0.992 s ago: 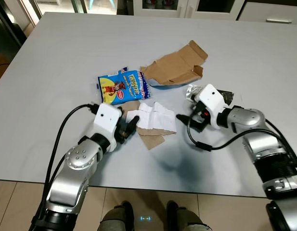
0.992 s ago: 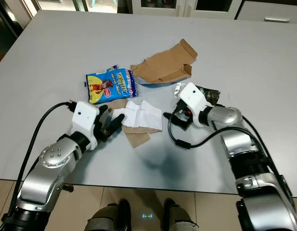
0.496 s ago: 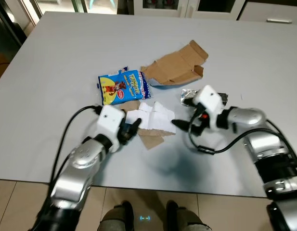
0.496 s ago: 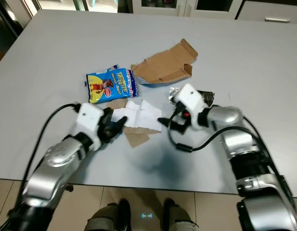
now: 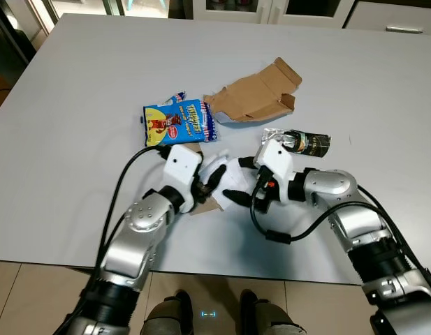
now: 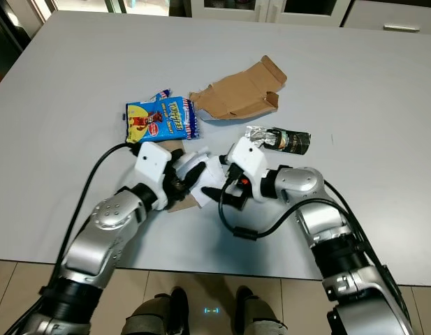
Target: Picking trash to rubbish bin
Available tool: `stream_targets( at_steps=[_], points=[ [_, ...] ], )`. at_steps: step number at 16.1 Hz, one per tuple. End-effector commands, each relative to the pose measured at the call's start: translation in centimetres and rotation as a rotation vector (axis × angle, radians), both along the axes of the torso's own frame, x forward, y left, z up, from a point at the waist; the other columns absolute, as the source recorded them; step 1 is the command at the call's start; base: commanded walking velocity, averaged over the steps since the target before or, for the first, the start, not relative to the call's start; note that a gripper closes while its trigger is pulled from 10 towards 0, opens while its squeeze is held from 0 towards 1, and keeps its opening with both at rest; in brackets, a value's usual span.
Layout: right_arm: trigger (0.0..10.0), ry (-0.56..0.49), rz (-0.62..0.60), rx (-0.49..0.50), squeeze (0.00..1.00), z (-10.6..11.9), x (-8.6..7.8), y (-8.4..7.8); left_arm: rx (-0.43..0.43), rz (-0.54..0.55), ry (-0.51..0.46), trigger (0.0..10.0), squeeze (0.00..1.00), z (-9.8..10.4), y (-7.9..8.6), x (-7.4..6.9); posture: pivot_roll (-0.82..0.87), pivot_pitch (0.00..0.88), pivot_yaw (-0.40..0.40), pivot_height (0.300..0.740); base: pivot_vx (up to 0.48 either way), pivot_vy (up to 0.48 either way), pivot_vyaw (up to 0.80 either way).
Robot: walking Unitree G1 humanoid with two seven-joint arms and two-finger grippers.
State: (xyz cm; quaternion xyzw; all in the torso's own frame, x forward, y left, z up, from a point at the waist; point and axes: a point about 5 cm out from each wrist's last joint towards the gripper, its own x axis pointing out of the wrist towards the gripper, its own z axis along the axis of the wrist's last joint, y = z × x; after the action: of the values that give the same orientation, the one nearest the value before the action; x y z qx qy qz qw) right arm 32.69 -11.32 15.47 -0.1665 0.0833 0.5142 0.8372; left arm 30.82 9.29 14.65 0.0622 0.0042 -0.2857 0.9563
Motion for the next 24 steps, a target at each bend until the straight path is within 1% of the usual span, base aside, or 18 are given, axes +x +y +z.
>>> stream_targets(
  at_steps=[1, 3, 4, 8, 10, 12, 14, 15, 16, 17, 18, 20, 22, 23, 24],
  points=[
    [10.0, 0.017, 0.04, 0.002, 0.0, -0.2, -0.6, 0.6, 0.008, -0.024, 0.003, 10.0, 0.0, -0.3, -0.7, 0.0, -0.1, 0.249, 0.003, 0.74, 0.0, 0.0, 0.0],
    [10.0, 0.018, 0.047, 0.009, 0.0, -0.1, -0.8, 0.8, 0.002, -0.028, 0.0, 10.0, 0.0, -0.2, -0.8, 0.1, -0.1, 0.249, 0.003, 0.74, 0.0, 0.0, 0.0],
    [10.0, 0.024, 0.058, 0.02, 0.0, 0.0, -1.0, 1.4, -0.013, -0.034, -0.005, 10.0, 0.0, -0.1, -1.3, 0.3, -0.1, 0.249, 0.003, 0.74, 0.0, 0.0, 0.0],
    [10.0, 0.057, 0.104, 0.056, 0.0, -0.2, -2.0, 2.7, -0.031, -0.046, -0.008, 10.0, 0.0, 0.0, -1.8, 0.3, -0.1, 0.246, 0.003, 0.74, 0.0, 0.0, 0.0],
    [10.0, 0.085, 0.153, 0.066, 0.0, -0.3, -3.0, 3.3, -0.037, -0.057, -0.012, 10.0, 0.0, 0.1, -2.1, 0.1, -0.1, 0.245, 0.005, 0.74, 0.0, 0.0, 0.0],
    [10.0, 0.1, 0.174, 0.056, 0.0, -0.6, -3.5, 3.2, -0.042, -0.059, -0.014, 10.0, 0.0, 0.2, -2.1, 0.0, -0.1, 0.245, 0.005, 0.74, 0.0, 0.0, 0.0],
    [10.0, 0.088, 0.139, 0.042, 0.0, -0.7, -3.1, 2.7, -0.034, -0.033, -0.029, 10.0, 0.0, 0.5, -1.8, -0.1, -0.1, 0.241, 0.004, 0.74, 0.0, 0.0, 0.0],
    [10.0, 0.073, 0.098, 0.026, 0.0, -0.8, -2.6, 2.3, -0.002, 0.039, -0.063, 10.0, 0.0, 1.3, -0.9, -0.1, -0.1, 0.24, 0.006, 0.74, 0.0, 0.0, 0.0],
    [10.0, 0.069, 0.085, 0.023, 0.0, -0.8, -2.4, 2.1, 0.019, 0.068, -0.083, 10.0, 0.0, 1.7, -0.5, -0.2, -0.09, 0.239, 0.007, 0.74, 0.0, 0.0, 0.0],
    [10.0, 0.067, 0.071, 0.021, 0.0, -0.8, -2.2, 1.9, 0.028, 0.112, -0.113, 10.0, 0.0, 2.5, 0.2, -0.5, -0.08, 0.238, 0.007, 0.74, 0.0, 0.0, 0.0],
    [10.0, 0.068, 0.069, 0.018, 0.0, -0.9, -2.1, 1.9, 0.033, 0.123, -0.12, 10.0, 0.0, 2.7, 0.4, -0.7, -0.08, 0.237, 0.007, 0.74, 0.0, 0.0, 0.0],
    [10.0, 0.065, 0.065, 0.007, 0.0, -1.1, -1.9, 1.9, 0.066, 0.159, -0.169, 10.0, 0.0, 4.0, 1.4, -1.8, -0.06, 0.236, 0.007, 0.74, 0.0, 0.0, 0.0],
    [10.0, 0.057, 0.062, -0.002, 0.0, -1.3, -1.7, 1.9, 0.098, 0.239, -0.153, 10.0, 0.0, 4.8, 2.7, -2.8, -0.04, 0.236, 0.009, 0.74, 0.0, 0.0, 0.0],
    [10.0, 0.056, 0.06, -0.001, 0.0, -1.3, -1.6, 1.9, 0.107, 0.268, -0.122, 10.0, 0.0, 4.6, 3.3, -3.3, -0.04, 0.236, 0.009, 0.74, 0.0, 0.0, 0.0],
    [10.0, 0.056, 0.06, -0.001, 0.0, -1.3, -1.5, 1.9, 0.109, 0.273, -0.11, 10.0, 0.0, 4.5, 3.5, -3.5, -0.03, 0.236, 0.009, 0.74, 0.0, 0.0, 0.0]
  ],
)
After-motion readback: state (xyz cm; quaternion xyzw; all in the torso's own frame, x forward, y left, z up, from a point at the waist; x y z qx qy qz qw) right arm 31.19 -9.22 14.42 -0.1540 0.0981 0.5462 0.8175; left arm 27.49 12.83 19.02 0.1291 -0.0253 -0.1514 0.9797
